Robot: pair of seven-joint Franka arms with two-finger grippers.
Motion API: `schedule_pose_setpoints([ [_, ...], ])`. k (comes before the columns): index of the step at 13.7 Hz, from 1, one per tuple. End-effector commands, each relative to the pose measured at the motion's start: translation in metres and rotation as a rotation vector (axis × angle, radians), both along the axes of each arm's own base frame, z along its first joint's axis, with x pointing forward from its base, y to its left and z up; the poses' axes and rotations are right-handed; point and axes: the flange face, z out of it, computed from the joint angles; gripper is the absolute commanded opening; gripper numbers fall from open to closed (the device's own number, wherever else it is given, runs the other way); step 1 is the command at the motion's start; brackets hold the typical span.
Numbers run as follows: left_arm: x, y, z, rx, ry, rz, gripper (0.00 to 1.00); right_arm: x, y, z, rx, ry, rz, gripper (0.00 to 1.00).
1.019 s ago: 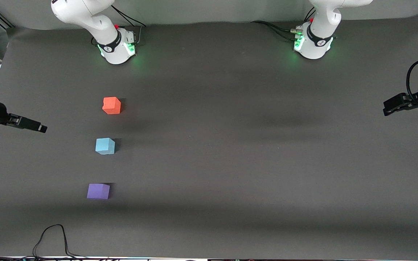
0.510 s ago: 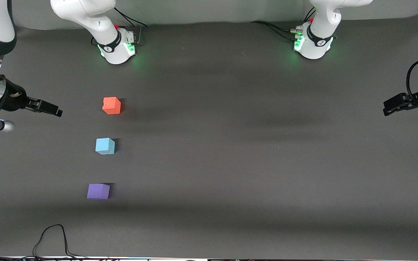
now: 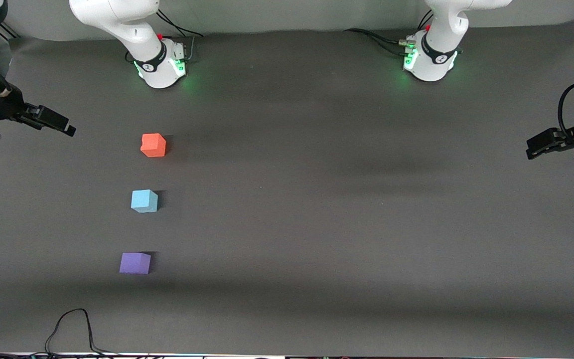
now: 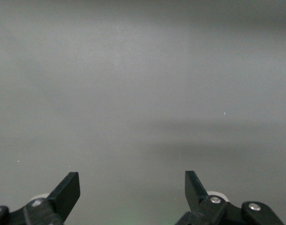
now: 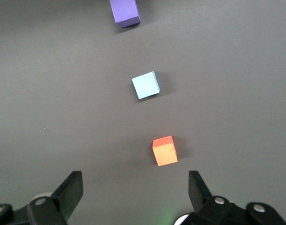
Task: Place blue block between orange and purple blocks
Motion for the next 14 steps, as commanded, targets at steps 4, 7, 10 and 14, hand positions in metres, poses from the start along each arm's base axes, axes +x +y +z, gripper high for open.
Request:
schedule_pose_setpoints([
  [4,0.001,-0.001,0.007,-0.002,0.001,-0.016,1.0,-0.002,0.03,-0.01,-0.074,-0.006,0.127,1.0],
  [7,0.002,-0.002,0.006,-0.002,0.002,-0.016,1.0,-0.006,0.031,-0.014,-0.093,0.028,0.203,1.0],
  [10,0.002,-0.001,0.006,0.001,0.002,-0.015,1.0,-0.008,0.027,-0.009,-0.091,0.018,0.193,1.0],
  [14,0.002,-0.001,0.006,0.003,0.002,-0.015,1.0,-0.009,0.024,-0.011,-0.09,0.027,0.183,1.0],
])
